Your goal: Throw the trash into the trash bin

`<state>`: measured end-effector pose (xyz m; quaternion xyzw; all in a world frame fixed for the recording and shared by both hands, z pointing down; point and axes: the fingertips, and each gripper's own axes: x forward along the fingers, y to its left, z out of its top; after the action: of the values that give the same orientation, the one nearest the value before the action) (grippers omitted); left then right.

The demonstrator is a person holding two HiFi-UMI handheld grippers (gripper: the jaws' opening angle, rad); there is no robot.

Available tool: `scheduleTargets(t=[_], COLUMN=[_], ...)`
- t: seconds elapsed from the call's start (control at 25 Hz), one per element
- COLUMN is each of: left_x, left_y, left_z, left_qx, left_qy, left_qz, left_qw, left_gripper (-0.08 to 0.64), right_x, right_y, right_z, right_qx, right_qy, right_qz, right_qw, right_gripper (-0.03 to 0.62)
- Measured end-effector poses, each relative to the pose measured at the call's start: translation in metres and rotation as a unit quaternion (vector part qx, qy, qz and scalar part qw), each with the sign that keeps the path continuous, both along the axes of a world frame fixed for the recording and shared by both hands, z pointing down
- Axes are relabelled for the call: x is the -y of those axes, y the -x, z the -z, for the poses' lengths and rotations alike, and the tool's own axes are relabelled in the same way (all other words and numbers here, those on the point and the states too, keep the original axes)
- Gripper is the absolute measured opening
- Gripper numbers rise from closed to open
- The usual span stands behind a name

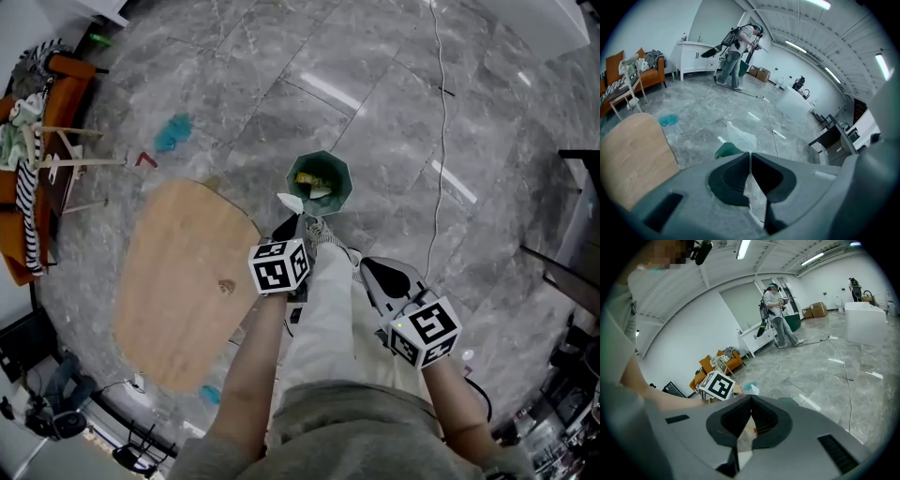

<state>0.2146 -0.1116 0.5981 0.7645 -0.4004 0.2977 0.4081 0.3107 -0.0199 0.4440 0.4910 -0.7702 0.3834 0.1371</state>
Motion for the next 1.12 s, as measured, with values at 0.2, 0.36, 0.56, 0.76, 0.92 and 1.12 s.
scheduleTargets(t=[0.2, 0.36, 0.56, 0.76, 0.92, 1.12], left_x=[0.003, 0.012, 0.021, 0.031, 0.036, 0.039], left_y=[-0.01, -0.017, -0.024, -0.027, -0.032, -0.037], left_z=[-0.029, -0.054, -0.083, -0.103, -0.121, -0.143], left_qx=[0.001, -0.002, 0.0, -0.003, -0.004, -0.003], left_qy=[0.01, 0.014, 0.018, 0.019, 0.023, 0.028], left_qz=[-0.013, -0.021, -0.027, -0.026, -0.027, -0.029], left_qw=[0.9999, 0.9997, 0.9995, 0.9995, 0.9994, 0.9992], left_gripper=[0.023, 0.023, 0.023, 0.023, 0.023, 0.023], right_x=[0.003, 0.011, 0.011, 0.012, 0.015, 0.019], right_y=[-0.001, -0.002, -0.006, -0.007, -0.011, -0.014], right_z=[-0.018, -0.031, -0.056, -0.072, -0.083, -0.099], right_qx=[0.006, 0.011, 0.017, 0.014, 0.016, 0.019], right_qy=[0.011, 0.012, 0.027, 0.034, 0.039, 0.046], right_qz=[-0.005, -0.015, -0.031, -0.036, -0.042, -0.044], right_qw=[1.0, 1.0, 0.999, 0.999, 0.998, 0.998], right_gripper=[0.009, 0.008, 0.008, 0.008, 0.008, 0.008])
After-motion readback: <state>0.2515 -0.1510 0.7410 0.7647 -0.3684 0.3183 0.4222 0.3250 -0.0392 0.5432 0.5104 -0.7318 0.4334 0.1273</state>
